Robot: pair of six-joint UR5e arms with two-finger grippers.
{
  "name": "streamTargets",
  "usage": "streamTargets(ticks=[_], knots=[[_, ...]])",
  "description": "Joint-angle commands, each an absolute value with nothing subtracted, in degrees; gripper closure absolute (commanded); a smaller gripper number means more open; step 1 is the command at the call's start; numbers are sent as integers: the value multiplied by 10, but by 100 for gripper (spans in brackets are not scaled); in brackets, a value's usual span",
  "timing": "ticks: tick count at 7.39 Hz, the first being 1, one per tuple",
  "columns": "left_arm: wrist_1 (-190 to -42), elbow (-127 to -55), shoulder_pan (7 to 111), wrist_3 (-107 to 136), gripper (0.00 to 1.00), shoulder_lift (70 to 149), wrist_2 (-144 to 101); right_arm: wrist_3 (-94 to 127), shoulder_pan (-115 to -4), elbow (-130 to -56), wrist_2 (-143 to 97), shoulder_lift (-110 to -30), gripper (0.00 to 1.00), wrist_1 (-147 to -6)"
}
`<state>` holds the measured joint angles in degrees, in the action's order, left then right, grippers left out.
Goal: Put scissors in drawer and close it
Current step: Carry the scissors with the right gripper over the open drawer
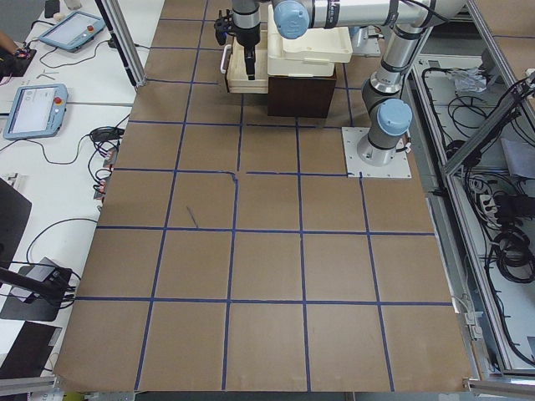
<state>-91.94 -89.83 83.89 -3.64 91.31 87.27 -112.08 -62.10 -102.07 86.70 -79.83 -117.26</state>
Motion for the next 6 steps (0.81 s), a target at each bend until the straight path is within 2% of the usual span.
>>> streamTargets(ticks=[1,6], knots=[[-919,-898,836,-37,0,913,873,-993,-725,-913,857,-808,100,-1042],[-919,-898,836,-44,0,913,873,-783,-966,-887,864,-800,100,-1029]])
